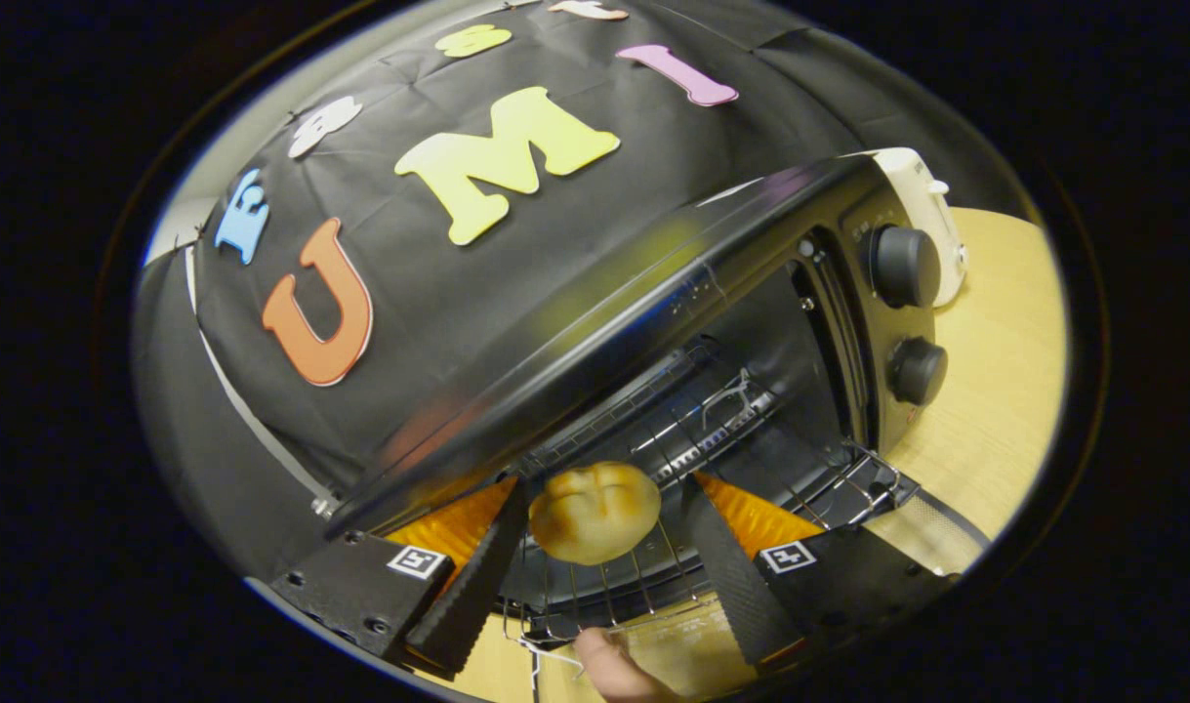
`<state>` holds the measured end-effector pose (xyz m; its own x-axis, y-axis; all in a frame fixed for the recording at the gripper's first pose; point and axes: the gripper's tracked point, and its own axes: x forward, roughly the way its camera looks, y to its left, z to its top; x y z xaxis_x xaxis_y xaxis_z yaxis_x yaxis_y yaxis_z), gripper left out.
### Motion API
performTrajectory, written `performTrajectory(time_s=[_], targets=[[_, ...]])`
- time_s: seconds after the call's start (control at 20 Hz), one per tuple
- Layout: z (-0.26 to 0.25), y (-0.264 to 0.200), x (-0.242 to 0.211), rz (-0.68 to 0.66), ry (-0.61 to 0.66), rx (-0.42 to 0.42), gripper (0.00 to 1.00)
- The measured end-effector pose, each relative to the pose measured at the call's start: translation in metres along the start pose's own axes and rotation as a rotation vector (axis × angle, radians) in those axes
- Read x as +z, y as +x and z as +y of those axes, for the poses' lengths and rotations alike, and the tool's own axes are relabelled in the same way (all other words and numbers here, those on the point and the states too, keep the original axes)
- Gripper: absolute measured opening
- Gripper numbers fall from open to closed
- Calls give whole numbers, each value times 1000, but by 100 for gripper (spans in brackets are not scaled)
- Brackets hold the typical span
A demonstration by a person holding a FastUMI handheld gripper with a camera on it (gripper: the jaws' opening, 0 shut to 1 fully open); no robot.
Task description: Open the toaster oven, put the food inside, and close the toaster oven door.
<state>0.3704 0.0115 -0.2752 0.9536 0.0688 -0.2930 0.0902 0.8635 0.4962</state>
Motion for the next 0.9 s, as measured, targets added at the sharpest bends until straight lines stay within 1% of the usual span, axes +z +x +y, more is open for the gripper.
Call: performTrajectory(time_s=[0.1,0.2,0.45,0.75,0.9], targets=[[3,-5,-4,3,-1,10,100],[4,-12,-4,-6,-29,13,100],[7,-43,-3,-35,-82,22,100],[9,-87,7,-72,-199,19,100],[15,-115,18,-113,-275,20,100]])
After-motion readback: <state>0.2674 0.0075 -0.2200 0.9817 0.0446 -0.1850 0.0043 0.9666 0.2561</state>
